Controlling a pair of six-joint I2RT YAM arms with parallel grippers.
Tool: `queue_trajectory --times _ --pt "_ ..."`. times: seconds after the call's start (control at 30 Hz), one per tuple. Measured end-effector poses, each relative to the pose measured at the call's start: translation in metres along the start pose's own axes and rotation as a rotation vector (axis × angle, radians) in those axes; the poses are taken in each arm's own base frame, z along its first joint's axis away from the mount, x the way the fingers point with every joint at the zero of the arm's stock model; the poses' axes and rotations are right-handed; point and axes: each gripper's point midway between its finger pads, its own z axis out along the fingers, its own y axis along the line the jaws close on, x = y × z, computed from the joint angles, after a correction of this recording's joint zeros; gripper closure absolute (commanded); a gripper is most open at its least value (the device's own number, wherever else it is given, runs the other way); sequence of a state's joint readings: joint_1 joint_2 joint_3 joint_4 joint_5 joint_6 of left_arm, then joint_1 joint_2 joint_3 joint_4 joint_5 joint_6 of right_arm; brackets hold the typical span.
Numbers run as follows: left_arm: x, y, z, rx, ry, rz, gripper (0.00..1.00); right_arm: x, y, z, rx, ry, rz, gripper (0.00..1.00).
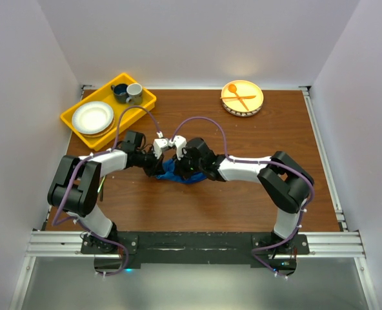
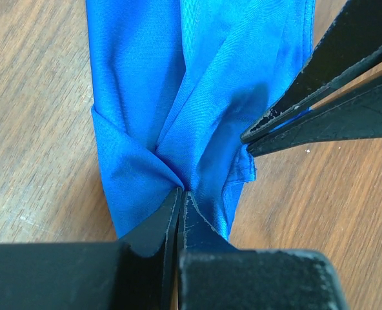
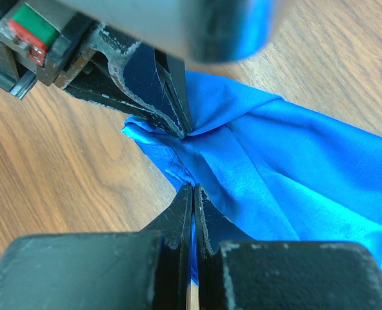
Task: Fold the napkin into a case and place the utensils inside
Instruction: Stuff the top corner of the smaller-rectangle-folded napkin into the folded napkin.
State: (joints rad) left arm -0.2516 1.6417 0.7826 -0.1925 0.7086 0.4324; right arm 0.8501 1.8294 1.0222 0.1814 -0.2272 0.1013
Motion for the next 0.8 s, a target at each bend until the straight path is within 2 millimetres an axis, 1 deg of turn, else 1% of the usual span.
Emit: queue_trajectory --times 0.13,0.33,0.57,0.7,0.8 --pt "0.000 0.000 0.000 0.001 -0.003 -0.002 1.00 0.000 0.001 0.000 -0.012 0.001 0.018 1.00" --pt "0.001 0.002 -0.002 0.001 -0.006 -0.002 1.00 0.002 0.008 -0.002 -0.066 0.016 0.056 1.00" --pt "0.005 0.005 -0.007 -0.009 -0.013 -0.005 1.00 -0.002 0.014 0.003 -0.112 0.038 0.114 1.00" --pt "0.006 0.005 -0.008 -0.011 -0.017 0.016 1.00 0.009 0.013 0.002 -0.112 0.083 0.159 1.00" --pt "0.006 0.005 -0.008 -0.011 -0.017 0.025 1.00 0.013 0.011 0.001 -0.107 0.096 0.176 1.00"
